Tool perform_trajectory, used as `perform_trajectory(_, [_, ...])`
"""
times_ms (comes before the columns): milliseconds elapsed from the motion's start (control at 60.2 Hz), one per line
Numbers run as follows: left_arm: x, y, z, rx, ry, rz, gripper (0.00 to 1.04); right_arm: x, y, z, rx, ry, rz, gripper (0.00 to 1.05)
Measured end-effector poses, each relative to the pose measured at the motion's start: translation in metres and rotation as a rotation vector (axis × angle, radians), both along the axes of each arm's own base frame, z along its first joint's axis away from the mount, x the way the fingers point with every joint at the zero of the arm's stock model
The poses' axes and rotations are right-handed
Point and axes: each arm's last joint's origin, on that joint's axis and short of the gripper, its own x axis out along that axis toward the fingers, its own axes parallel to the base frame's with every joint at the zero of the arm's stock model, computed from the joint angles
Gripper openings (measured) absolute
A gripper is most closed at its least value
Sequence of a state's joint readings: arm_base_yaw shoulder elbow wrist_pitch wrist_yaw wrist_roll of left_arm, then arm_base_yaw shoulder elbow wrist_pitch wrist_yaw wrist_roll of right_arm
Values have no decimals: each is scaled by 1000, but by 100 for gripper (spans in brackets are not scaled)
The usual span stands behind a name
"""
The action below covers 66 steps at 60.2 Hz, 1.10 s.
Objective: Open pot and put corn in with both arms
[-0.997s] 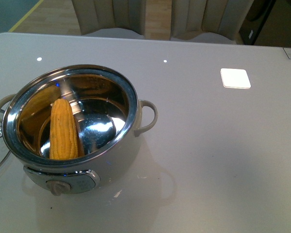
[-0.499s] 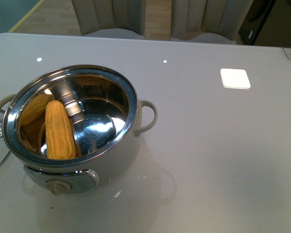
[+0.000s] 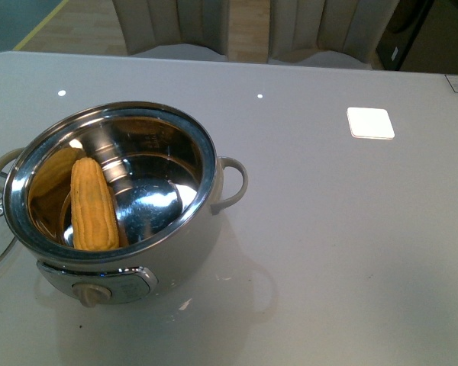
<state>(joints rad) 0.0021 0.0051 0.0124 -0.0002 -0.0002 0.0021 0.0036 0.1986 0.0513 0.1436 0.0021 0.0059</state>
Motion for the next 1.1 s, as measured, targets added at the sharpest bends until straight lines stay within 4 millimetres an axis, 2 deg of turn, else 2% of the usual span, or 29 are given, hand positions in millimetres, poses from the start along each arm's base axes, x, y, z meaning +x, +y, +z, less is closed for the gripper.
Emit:
perform_trajectory(249, [0, 0, 0, 0, 0, 0, 98, -12, 0, -6, 0, -19, 0, 2])
perform_trajectory(648, [0, 0, 0, 0, 0, 0, 98, -13, 0, -6, 0, -25, -1, 2])
perform_trajectory(798, [0, 0, 0, 0, 0, 0, 98, -13, 0, -6, -1, -25, -1, 32])
perform_trajectory(1097, [0, 0, 0, 0, 0, 0, 98, -13, 0, -6, -1, -25, -1, 84])
